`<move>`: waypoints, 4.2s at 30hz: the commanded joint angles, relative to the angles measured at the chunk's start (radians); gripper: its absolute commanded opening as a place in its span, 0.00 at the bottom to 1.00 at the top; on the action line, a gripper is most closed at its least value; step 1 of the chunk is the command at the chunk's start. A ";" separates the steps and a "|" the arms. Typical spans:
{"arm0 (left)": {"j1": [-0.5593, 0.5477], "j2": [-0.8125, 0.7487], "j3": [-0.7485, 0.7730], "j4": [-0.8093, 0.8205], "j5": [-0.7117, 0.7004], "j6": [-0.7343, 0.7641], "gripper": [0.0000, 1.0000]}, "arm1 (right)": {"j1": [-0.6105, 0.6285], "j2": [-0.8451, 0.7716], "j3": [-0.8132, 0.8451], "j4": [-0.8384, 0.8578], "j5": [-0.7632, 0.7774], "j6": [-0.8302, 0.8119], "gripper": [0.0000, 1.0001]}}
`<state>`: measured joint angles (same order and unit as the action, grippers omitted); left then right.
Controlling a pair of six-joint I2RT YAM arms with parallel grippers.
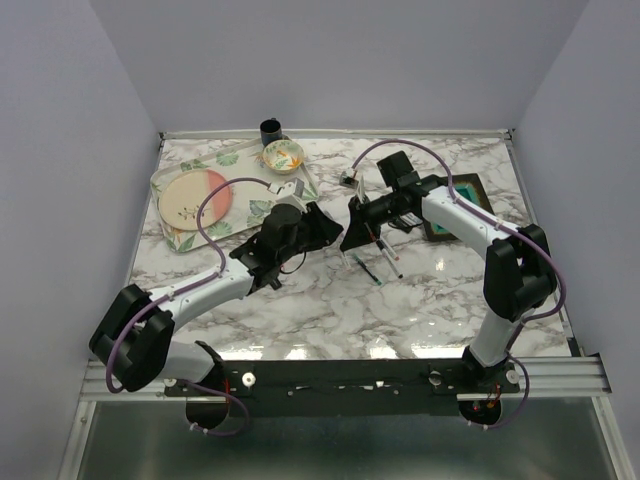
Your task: Open the pen caps
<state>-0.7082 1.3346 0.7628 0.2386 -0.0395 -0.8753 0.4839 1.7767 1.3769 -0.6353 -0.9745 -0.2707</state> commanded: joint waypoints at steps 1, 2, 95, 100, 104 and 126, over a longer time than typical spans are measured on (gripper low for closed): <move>-0.004 0.018 0.015 -0.025 -0.039 0.041 0.40 | -0.004 -0.002 -0.012 -0.006 -0.035 -0.009 0.01; -0.004 0.020 0.020 -0.022 -0.034 0.044 0.38 | -0.004 0.000 -0.012 -0.007 -0.033 -0.010 0.01; 0.398 0.051 -0.092 -0.285 -0.013 0.179 0.52 | -0.219 0.188 0.004 0.026 0.769 -0.094 0.33; 0.401 -0.011 -0.086 -0.308 0.003 0.179 0.57 | -0.219 0.165 0.001 0.035 0.781 -0.094 0.33; 0.408 -0.086 -0.083 -0.335 0.004 0.188 0.64 | -0.219 0.092 -0.022 0.051 0.743 -0.113 0.35; 0.417 -0.584 -0.264 -0.472 -0.025 0.090 0.90 | 0.017 0.053 -0.049 -0.010 0.534 -0.211 0.49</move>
<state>-0.2958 0.8227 0.5114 -0.1909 -0.0418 -0.7490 0.3973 1.7580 1.3098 -0.6071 -0.5339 -0.4728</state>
